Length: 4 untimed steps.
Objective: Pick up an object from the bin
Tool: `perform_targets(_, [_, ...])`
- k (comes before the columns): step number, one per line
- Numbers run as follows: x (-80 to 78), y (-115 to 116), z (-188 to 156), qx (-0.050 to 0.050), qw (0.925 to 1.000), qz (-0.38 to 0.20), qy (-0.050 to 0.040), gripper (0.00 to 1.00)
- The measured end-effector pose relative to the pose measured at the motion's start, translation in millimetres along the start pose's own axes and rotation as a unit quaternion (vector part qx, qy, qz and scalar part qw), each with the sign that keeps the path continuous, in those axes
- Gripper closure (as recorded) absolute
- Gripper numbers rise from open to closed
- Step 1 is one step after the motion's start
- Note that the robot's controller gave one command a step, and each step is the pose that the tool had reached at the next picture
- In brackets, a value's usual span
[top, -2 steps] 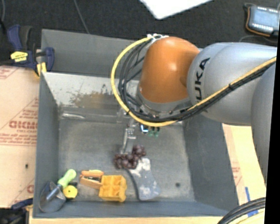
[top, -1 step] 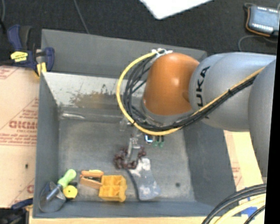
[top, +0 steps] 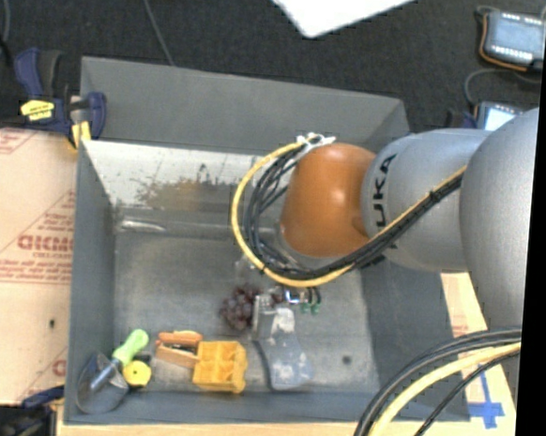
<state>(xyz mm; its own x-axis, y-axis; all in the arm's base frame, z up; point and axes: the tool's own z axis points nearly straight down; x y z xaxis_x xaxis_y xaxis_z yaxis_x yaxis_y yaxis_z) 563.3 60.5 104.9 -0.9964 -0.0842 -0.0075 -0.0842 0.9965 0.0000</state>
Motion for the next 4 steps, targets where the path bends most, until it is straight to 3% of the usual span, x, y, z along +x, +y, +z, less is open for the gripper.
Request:
perform_targets(1, [6.6,-4,36,-0.001,0.9994,0.035,-0.0008,1.00])
perform_targets(2, [7.4,-4,28,-0.001,0.9990,0.045,-0.0018,1.00])
perform_targets(3, [-17.6,7,-68,-0.002,0.9987,0.051,-0.0020,1.00])
perform_targets(4, [-17.6,7,-68,-0.002,0.9987,0.051,-0.0019,1.00])
